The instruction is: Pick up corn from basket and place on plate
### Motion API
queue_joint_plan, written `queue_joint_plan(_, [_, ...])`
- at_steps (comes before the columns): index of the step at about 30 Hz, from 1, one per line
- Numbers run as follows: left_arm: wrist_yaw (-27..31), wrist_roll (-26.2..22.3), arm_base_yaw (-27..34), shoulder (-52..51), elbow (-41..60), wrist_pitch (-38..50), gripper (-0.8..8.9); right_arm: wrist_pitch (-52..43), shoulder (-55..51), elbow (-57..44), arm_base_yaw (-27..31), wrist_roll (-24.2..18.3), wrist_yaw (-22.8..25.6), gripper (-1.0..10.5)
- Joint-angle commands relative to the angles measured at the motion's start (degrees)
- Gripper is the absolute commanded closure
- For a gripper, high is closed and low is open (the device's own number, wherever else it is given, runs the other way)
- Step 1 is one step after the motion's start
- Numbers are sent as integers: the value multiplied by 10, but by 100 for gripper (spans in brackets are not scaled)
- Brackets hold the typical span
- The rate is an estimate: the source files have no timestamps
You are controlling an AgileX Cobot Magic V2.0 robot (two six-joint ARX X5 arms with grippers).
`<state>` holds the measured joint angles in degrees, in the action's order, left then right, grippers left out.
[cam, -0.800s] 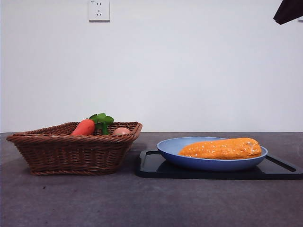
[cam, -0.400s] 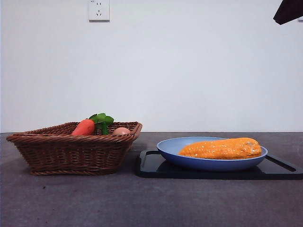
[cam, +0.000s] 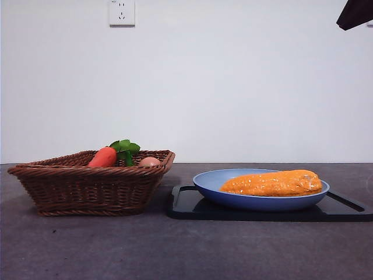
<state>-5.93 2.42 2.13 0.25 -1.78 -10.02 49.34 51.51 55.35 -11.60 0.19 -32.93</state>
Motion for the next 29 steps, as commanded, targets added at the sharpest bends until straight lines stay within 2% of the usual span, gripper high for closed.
queue_joint_plan(1, [0, 2, 1, -1, 16, -2, 806, -6, 4, 10, -2, -7, -1, 944])
queue_joint_plan(7, [0, 2, 1, -1, 16, -2, 806, -5, 4, 10, -2, -7, -1, 944])
queue_joint_plan(10, [0, 2, 1, -1, 16, -2, 806, -8, -2, 10, 0, -26, 4, 944])
queue_joint_plan(13, [0, 2, 1, -1, 16, -2, 806, -25, -28, 7, 21, -65, 48, 944])
queue_joint_plan(16, [0, 2, 1, -1, 16, -2, 806, -85, -63, -10, 49, -73, 67, 944])
queue_joint_plan(21, [0, 2, 1, -1, 16, -2, 806, -163, -155, -83, 108, -73, 69, 944])
queue_joint_plan(25, [0, 2, 1, -1, 16, -2, 806, -229, -237, -165, 146, -73, 116, 944])
queue_joint_plan(29, [0, 2, 1, -1, 16, -2, 806, -314, -316, -259, 156, -73, 168, 944])
